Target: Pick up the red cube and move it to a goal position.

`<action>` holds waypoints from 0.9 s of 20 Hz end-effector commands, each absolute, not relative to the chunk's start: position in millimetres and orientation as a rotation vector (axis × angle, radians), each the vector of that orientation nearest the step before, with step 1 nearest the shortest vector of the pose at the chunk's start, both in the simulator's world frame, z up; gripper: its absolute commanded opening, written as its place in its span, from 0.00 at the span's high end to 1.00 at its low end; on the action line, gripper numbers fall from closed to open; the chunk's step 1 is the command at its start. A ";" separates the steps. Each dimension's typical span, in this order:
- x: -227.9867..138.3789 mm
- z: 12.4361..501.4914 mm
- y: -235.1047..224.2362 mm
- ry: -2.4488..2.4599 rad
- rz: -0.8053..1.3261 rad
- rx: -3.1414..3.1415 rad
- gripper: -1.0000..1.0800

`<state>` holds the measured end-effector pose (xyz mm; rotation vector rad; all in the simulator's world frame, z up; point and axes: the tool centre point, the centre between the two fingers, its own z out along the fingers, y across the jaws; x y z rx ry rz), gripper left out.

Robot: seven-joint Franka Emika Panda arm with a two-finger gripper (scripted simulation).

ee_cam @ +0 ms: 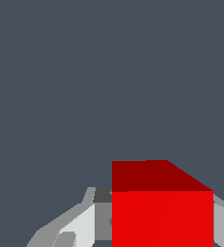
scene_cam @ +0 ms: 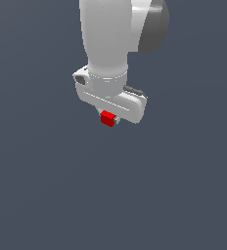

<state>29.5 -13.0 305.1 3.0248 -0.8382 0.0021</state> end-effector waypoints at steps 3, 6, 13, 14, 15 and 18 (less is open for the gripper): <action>42.6 337.3 -4.0 -0.838 0.001 3.025 1.00; 50.6 355.8 1.2 -0.838 0.001 3.026 1.00; 66.8 392.4 11.5 -0.838 0.001 3.026 1.00; 68.9 397.0 12.8 -0.838 0.001 3.026 1.00; 70.9 401.4 14.0 -0.837 0.000 3.027 1.00; 76.6 413.6 17.5 -0.837 0.000 3.027 1.00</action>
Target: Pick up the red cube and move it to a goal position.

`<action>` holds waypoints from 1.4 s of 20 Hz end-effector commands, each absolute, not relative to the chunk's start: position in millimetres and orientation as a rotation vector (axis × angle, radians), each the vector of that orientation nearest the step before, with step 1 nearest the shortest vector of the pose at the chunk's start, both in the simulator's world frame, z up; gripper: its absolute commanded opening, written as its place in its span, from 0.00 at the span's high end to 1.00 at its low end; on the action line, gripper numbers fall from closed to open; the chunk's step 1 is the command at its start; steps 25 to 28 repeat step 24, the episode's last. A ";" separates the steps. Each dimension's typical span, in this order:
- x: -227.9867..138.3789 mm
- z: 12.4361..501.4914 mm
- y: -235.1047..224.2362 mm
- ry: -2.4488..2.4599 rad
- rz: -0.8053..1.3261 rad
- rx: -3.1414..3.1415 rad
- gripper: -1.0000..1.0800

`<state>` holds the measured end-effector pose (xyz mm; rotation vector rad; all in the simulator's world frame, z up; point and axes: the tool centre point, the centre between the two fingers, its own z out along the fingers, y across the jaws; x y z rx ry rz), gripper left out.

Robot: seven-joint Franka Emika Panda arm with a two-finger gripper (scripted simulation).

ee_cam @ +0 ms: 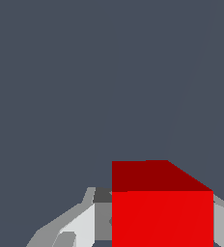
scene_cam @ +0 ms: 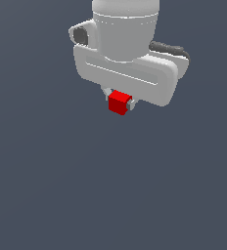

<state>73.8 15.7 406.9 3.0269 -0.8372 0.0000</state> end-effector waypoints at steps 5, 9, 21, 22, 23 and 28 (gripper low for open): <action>84.8 430.9 22.3 -0.837 0.000 3.028 1.00; 89.7 440.7 25.0 -0.837 0.000 3.028 1.00; 96.3 452.7 28.3 -0.837 0.000 3.028 1.00; 96.4 452.9 28.4 -0.837 0.000 3.028 1.00; 96.5 453.1 28.4 -0.837 0.000 3.028 1.00; 96.5 453.1 28.5 -0.837 0.000 3.028 1.00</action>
